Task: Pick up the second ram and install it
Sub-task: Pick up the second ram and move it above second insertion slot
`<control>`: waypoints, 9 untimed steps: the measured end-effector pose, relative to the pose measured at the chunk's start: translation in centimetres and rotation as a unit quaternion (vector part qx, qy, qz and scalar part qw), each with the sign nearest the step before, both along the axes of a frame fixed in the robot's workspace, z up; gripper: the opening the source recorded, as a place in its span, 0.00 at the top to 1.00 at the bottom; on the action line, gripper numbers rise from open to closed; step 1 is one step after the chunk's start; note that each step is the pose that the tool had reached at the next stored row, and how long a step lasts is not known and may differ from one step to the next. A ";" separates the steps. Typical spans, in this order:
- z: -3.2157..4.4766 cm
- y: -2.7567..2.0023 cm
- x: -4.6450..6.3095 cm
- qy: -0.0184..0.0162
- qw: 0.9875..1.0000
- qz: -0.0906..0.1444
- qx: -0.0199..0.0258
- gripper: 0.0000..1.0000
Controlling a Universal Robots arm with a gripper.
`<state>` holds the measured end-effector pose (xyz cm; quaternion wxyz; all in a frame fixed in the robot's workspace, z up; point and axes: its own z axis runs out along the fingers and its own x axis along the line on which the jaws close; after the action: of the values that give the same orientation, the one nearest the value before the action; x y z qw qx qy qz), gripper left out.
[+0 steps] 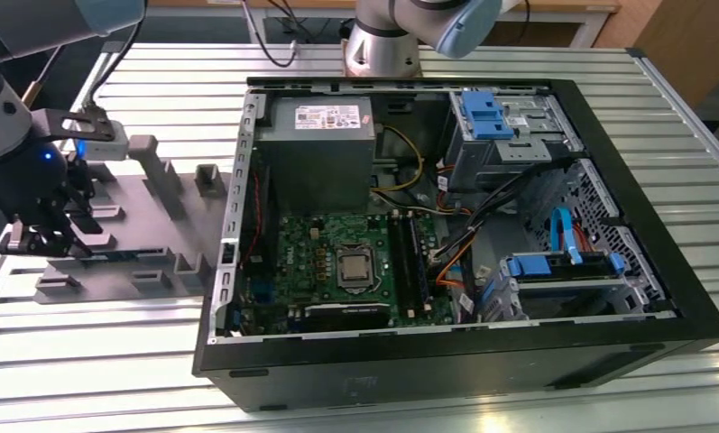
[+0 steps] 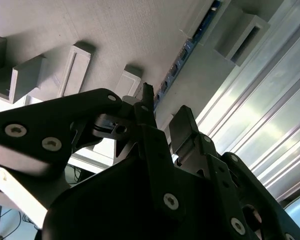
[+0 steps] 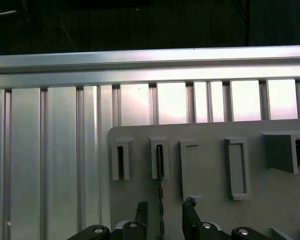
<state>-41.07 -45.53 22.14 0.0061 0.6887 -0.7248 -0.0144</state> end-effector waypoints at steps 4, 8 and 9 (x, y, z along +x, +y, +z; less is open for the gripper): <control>-0.04 0.00 0.0 0.000 1.000 0.000 0.000 0.59; -0.16 0.00 0.0 0.000 1.000 0.000 -0.001 0.59; -0.22 0.00 0.0 0.000 1.000 0.000 -0.002 0.59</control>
<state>-41.07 -45.53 21.92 0.0072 0.6888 -0.7248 -0.0130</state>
